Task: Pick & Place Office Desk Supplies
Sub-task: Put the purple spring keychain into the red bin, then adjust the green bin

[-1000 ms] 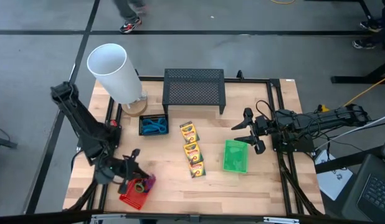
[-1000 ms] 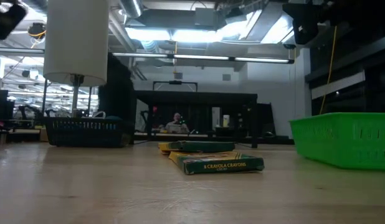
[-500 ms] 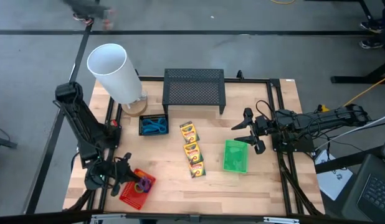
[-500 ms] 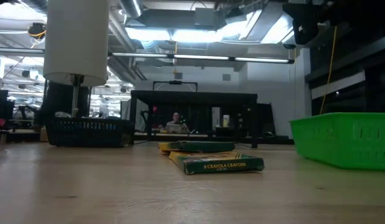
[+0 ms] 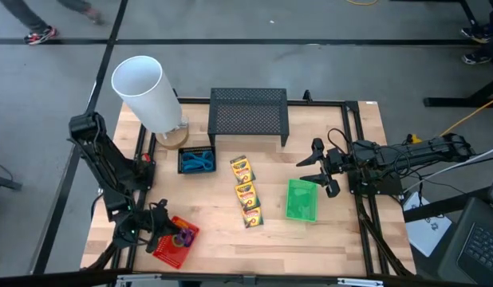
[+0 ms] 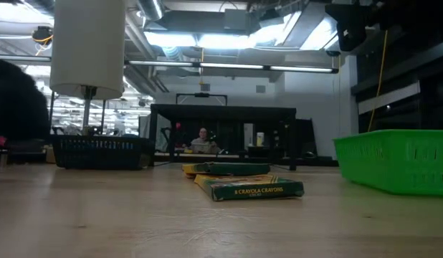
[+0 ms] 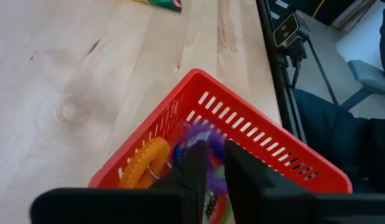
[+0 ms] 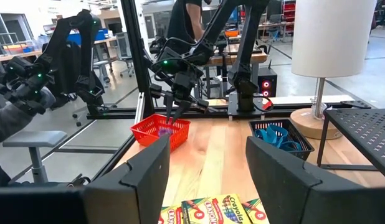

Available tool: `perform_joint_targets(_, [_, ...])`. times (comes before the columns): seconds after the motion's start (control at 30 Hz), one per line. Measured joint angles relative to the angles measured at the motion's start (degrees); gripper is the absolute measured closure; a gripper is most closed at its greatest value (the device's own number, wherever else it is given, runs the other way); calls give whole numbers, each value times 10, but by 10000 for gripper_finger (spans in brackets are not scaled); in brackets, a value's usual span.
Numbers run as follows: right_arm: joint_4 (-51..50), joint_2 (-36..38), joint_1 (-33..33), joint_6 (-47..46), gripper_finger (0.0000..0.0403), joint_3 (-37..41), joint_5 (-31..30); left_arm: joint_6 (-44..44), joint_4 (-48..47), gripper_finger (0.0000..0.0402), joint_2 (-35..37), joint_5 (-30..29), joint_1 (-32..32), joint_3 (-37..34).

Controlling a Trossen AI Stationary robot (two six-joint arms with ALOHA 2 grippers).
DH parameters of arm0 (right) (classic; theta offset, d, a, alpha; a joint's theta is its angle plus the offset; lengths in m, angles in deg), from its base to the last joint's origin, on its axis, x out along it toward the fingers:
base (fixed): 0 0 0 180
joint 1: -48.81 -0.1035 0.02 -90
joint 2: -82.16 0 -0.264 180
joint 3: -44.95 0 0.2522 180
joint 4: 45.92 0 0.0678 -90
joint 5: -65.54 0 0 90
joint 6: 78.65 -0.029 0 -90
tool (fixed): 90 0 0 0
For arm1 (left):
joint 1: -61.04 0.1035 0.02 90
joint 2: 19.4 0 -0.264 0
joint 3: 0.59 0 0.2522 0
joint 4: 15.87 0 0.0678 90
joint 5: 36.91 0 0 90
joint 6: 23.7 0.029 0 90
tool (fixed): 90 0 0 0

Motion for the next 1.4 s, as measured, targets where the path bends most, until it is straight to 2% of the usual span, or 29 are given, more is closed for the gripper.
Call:
perform_joint_targets(0.27, [-3,0,0,0,190,0,0,-4,38,295,0,2,0,0])
perform_joint_targets(0.43, [-2,-2,0,-6,190,0,0,43,86,272,6,-24,2,0])
perform_joint_targets(0.57, [36,-2,-1,-65,190,0,0,169,156,268,23,-80,17,0])
perform_joint_targets(0.7, [87,-1,-1,-77,190,0,0,333,232,272,41,-85,52,0])
perform_joint_targets(0.83, [123,-1,-1,-52,190,0,-19,436,293,281,61,-42,111,0])
perform_joint_targets(0.9, [124,-1,-1,-42,190,0,-53,463,295,286,69,-6,151,1])
perform_joint_targets(1.1, [122,-18,-1,-40,190,0,-205,499,277,297,74,171,301,1])
perform_joint_targets(1.23, [122,-38,-1,-20,190,0,-277,508,262,303,74,281,409,1])
perform_joint_targets(1.3, [121,-50,-1,-17,190,0,-293,533,244,305,74,284,455,1])
perform_joint_targets(1.4, [126,-65,-1,-20,190,0,-296,540,230,306,74,234,509,0])
